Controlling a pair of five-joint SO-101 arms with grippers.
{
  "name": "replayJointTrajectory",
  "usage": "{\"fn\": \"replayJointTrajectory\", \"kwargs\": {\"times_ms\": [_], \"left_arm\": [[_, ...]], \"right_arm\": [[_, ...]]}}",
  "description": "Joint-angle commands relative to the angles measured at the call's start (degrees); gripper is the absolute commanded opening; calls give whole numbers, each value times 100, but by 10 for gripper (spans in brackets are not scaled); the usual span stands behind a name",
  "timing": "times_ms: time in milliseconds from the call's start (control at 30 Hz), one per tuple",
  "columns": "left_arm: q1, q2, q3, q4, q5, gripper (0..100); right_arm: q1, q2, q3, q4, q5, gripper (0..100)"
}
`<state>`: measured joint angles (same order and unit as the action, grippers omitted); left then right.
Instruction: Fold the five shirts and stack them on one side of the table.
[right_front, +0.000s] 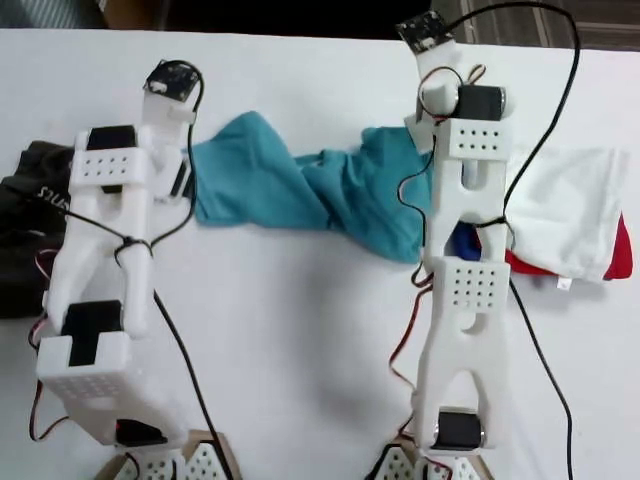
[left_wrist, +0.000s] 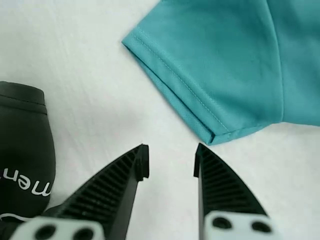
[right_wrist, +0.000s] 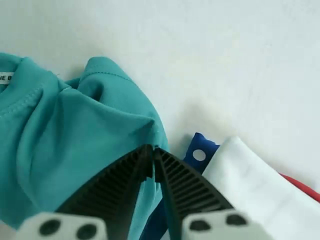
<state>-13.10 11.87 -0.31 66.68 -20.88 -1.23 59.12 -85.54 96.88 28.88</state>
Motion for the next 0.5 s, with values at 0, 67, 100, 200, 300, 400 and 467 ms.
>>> {"fn": "replayJointTrajectory", "kwargs": {"times_ms": [0,67,100,200,300,400,467], "left_arm": [[-53,-404,-13,-53,0,173],[-53,-404,-13,-53,9,173],[-53,-404,-13,-53,9,173],[-53,-396,-4,-44,18,173],[-53,-396,-4,-9,18,173],[-18,-396,-4,0,26,173],[-9,-396,-4,0,35,173]], "right_arm": [[13,-602,-237,145,-9,20],[-22,-866,-114,163,-18,20],[-84,-1051,0,163,-70,20],[-286,-1991,642,180,-246,20],[-602,-3143,1732,171,-246,20],[-875,-4224,2963,154,-255,20],[-945,-4787,3666,101,-229,20]]}}
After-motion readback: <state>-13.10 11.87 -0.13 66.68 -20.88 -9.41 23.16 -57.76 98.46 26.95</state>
